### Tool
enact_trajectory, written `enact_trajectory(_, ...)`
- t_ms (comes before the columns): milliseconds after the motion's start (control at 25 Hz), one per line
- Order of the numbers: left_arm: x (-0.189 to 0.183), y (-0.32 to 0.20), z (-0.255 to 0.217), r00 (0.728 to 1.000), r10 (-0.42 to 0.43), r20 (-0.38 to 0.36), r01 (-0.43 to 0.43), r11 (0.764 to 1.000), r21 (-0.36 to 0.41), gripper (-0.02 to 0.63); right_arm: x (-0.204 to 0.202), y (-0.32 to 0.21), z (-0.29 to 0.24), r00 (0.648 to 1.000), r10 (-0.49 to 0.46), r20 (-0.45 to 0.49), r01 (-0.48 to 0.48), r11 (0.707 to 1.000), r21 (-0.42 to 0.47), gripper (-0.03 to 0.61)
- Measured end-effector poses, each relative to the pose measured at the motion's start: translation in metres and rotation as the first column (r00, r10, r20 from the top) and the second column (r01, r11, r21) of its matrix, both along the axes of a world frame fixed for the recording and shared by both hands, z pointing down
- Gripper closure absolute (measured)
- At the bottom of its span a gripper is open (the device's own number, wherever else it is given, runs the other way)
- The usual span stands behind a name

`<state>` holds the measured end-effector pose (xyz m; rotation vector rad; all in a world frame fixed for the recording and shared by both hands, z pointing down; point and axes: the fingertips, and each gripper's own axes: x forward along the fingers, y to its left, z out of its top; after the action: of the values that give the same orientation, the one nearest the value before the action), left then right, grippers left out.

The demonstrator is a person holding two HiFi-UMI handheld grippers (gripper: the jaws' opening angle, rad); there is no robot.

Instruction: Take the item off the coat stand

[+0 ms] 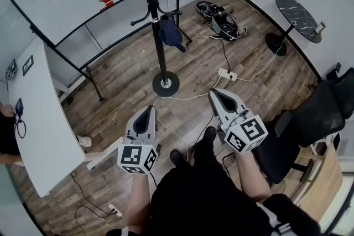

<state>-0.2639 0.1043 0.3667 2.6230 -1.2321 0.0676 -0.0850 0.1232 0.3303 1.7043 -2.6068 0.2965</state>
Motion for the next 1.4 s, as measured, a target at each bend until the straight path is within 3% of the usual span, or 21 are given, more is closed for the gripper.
enact_trajectory(520,0.005,0.0,-0.005,1.0,0.0,-0.006,0.0,1.0,0.013,0.598,-0.007,0.002,-0.004,0.999,-0.023,-0.033,0.023,1.0,0.007,0.549)
enact_trajectory(760,0.012,-0.001,-0.001,1.0,0.012,-0.013,-0.012,1.0,0.004,0.598,0.009,0.004,-0.01,0.998,0.026,0.065,-0.027,0.999,0.022,0.549)
enact_trajectory(1000,0.034,-0.006,0.004,1.0,0.008,-0.006,-0.008,1.0,-0.011,0.598,0.033,0.0,-0.003,0.999,0.022,0.045,-0.022,1.0,0.01,0.549)
enact_trajectory(1400,0.102,-0.035,0.004,0.998,-0.061,0.032,0.062,0.998,-0.019,0.598,0.092,-0.039,0.008,0.994,-0.105,-0.02,0.105,0.994,-0.007,0.549)
